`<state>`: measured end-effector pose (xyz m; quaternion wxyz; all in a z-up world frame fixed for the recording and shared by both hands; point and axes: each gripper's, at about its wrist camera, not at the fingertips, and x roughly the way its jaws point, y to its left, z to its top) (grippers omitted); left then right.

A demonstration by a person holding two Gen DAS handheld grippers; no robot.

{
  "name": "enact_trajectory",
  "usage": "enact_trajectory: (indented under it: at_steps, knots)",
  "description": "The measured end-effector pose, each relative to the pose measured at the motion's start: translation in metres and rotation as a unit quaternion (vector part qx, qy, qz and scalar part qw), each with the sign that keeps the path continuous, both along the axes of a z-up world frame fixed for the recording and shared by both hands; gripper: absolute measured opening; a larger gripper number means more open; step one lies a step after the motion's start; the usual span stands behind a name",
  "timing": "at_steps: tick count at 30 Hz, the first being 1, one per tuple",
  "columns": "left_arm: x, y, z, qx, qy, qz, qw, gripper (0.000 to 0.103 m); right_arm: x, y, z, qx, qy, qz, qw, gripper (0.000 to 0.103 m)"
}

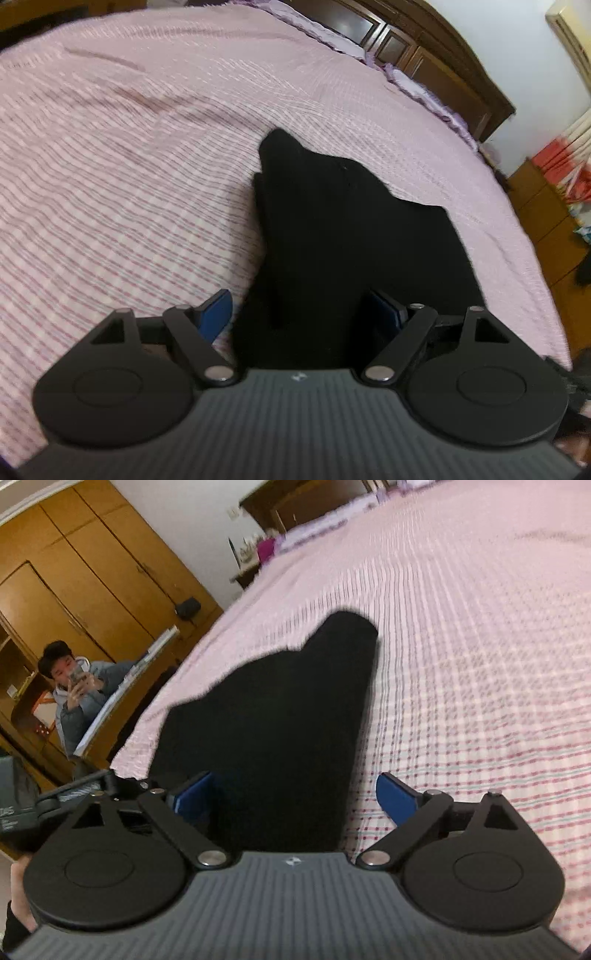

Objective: Fold small clothes

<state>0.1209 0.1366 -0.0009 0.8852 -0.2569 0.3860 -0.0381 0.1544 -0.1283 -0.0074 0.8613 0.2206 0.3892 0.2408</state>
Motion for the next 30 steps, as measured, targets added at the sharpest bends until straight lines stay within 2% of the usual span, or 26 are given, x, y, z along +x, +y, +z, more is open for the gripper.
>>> enact_trajectory:
  at_steps: [3,5,6,7,8,9,10,12,17,21,24,27,30]
  knots:
    - [0.009,-0.002,-0.008,-0.070,0.014,-0.033,0.9969,0.080,0.012,0.007,-0.009,0.028,0.007,0.002,1.000,0.098]
    - [0.012,-0.004,-0.012,-0.077,0.011,-0.032,0.9964,0.079,0.020,0.011,-0.011,0.054,0.023,0.009,0.998,0.098]
    - [0.013,-0.003,-0.013,-0.083,0.009,-0.029,0.9961,0.069,0.023,0.013,-0.011,0.063,0.032,0.013,0.997,0.096]
    - [0.013,-0.001,-0.015,-0.093,0.010,-0.024,0.9953,0.057,0.025,0.015,-0.010,0.063,0.035,0.014,0.997,0.087]
    - [0.013,0.001,-0.016,-0.106,0.010,-0.021,0.9941,0.051,0.026,0.017,-0.007,0.055,0.034,0.014,0.998,0.069]
    - [0.013,0.005,-0.015,-0.123,0.010,-0.018,0.9921,0.043,0.026,0.017,-0.004,0.041,0.031,0.010,0.999,0.058]
    - [0.011,0.007,-0.013,-0.136,0.008,-0.019,0.9905,0.039,0.027,0.017,0.000,0.028,0.026,0.009,0.999,0.047]
    - [0.007,0.006,-0.004,-0.150,-0.008,-0.034,0.9880,0.036,0.023,0.013,0.013,0.028,0.005,0.014,1.000,0.041]
    - [-0.008,-0.016,0.017,-0.174,-0.019,-0.065,0.9824,0.035,-0.007,-0.003,0.057,0.003,-0.046,-0.001,0.999,0.039]
    - [-0.029,-0.044,0.029,-0.172,-0.024,-0.101,0.9797,0.035,-0.047,-0.029,0.082,-0.004,-0.055,-0.033,0.998,0.039]
    - [-0.040,-0.064,0.030,-0.159,-0.020,-0.125,0.9792,0.035,-0.078,-0.051,0.087,-0.007,-0.056,-0.058,0.997,0.039]
    - [-0.050,-0.084,0.024,-0.120,-0.009,-0.139,0.9828,0.037,-0.101,-0.068,0.075,-0.014,-0.040,-0.075,0.996,0.040]
    - [-0.058,-0.098,0.016,-0.049,0.006,-0.139,0.9891,0.046,-0.115,-0.075,0.051,-0.031,-0.017,-0.085,0.996,0.041]
